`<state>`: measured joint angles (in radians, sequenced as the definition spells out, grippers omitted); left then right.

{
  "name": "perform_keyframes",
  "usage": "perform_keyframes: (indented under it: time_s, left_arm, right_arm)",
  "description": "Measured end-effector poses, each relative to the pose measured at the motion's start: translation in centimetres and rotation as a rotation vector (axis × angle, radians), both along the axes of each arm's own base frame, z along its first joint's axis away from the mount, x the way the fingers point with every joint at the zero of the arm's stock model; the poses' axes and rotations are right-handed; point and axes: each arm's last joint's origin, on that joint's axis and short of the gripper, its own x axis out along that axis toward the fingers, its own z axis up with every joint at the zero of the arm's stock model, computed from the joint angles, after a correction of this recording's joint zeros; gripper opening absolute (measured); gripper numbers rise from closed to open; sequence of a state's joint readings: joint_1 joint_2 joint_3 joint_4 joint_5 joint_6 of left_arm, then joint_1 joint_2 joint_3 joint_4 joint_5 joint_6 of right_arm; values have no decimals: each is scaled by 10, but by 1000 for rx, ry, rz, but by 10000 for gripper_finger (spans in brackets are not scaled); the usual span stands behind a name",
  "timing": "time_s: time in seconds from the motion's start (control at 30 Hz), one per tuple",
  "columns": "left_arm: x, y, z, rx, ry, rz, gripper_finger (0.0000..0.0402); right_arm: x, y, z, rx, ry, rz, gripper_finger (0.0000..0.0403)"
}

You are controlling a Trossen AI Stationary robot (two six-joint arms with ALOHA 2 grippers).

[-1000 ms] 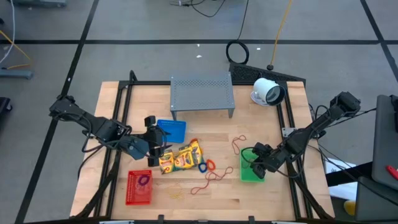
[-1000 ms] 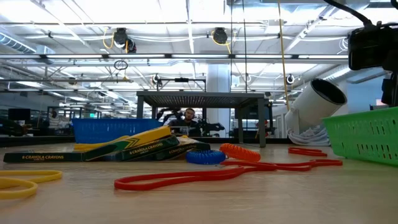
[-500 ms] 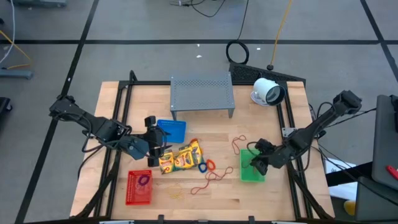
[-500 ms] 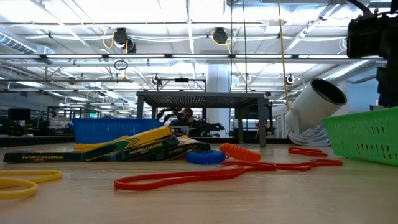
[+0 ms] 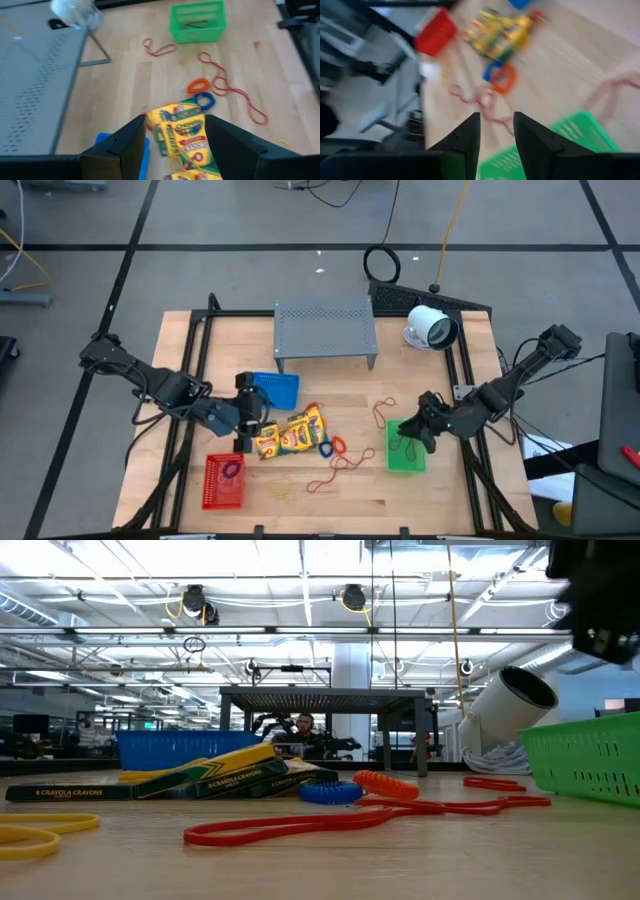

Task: Pick & Place Office Desk Supplies
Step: Put the red rubber band into the green bin

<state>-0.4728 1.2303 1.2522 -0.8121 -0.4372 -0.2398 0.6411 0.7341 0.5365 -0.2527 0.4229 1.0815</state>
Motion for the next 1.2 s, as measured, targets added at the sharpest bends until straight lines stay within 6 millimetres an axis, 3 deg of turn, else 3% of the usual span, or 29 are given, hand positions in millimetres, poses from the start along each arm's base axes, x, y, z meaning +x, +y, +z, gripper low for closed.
perform_keyframes:
  time_s: [0.17,0.33,0.5,0.67,0.8,1.0,1.2]
  left_arm:
    - [0,0,0,8,0,-3,214]
    - [0,0,0,43,3,-25,214]
    - [2,7,-1,57,14,-5,214]
    - [4,16,-2,70,32,27,214]
    - [6,21,-2,65,33,55,214]
    - [7,27,-3,28,35,108,214]
    - [-4,33,-5,27,71,251,214]
  right_arm:
    - [8,5,23,-92,-263,63,106]
    - [15,6,48,-298,-534,51,106]
    - [27,1,57,-371,-662,48,106]
    - [45,-12,48,-423,-611,91,106]
    - [61,-23,52,-485,-552,129,106]
    - [79,-39,78,-626,-325,156,106]
    - [91,-60,107,-664,36,173,106]
